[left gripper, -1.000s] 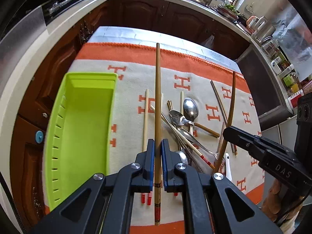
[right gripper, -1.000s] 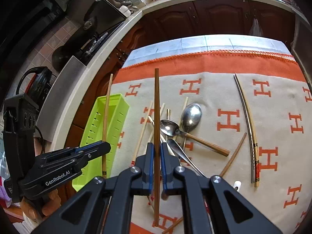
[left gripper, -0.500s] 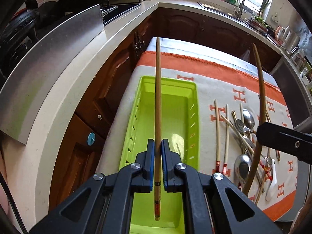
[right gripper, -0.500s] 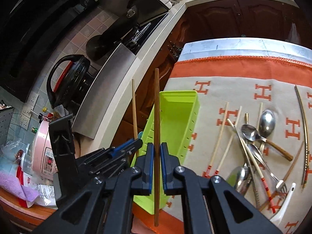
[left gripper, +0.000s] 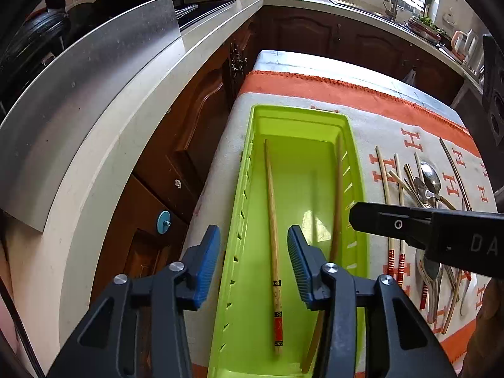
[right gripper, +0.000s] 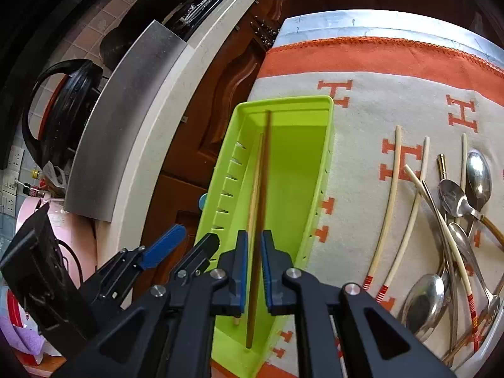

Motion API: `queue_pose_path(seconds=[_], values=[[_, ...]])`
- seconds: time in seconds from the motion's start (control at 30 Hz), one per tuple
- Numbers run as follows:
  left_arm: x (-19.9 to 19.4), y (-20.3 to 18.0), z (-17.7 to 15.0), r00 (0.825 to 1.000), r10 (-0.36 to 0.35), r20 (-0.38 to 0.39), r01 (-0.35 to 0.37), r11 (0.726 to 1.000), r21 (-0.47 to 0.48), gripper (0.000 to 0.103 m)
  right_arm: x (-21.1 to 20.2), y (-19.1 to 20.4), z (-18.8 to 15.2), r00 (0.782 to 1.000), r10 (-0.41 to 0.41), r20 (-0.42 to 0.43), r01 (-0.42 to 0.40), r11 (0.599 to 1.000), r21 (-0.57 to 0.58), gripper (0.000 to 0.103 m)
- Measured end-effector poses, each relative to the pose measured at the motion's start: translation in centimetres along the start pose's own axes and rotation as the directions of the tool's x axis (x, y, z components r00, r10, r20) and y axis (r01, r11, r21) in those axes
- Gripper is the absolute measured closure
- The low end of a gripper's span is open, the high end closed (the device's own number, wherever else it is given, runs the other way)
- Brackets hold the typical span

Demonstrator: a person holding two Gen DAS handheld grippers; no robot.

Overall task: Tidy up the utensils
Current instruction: 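Move the right tool to a wooden chopstick with red tip and grasp it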

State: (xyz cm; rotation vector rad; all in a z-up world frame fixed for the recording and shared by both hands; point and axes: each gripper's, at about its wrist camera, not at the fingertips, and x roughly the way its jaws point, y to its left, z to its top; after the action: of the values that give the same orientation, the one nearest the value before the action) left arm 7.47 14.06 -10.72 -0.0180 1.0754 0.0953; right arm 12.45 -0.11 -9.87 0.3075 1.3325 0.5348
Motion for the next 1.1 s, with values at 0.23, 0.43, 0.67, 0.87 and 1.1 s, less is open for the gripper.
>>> queue_pose_path(seconds=[0.23,0.43,0.67,0.87,1.1], values=[[-0.6,0.3,-0.5,1.0,-0.011,0.004,0.011,1.0,-0.001,0.04,0.0,-0.7,-1.1,0.999,-0.041,0.0,0.041,0.999,-0.006,0.092],[-1.8,-0.7,-1.0,1.0,-0.017,0.021,0.016,1.0,0.021,0.04,-1.5,-1.4,-2.6,0.997,-0.078,0.029,0.078,0.997,-0.012,0.092],[-2.6,-2.9,-1.9,0.996,-0.086,-0.002,0.086,0.996,0.036,0.04,-4.7,-2.5,-4.6,0.987,-0.123,0.103,0.126,0.992,-0.031,0.092],[-3.6,-5.7,-2.3,0.986,-0.169,-0.011,0.169,0.983,0.067,0.04,-8.1,-5.0,-6.3,0.974,-0.149,0.169,0.151,0.988,-0.003,0.092],[-4.7,-9.4,-2.0,0.975,-0.221,-0.019,0.222,0.968,0.114,0.04,-12.0,-10.0,-7.9,0.956,-0.191,0.22,0.176,0.981,0.087,0.092]])
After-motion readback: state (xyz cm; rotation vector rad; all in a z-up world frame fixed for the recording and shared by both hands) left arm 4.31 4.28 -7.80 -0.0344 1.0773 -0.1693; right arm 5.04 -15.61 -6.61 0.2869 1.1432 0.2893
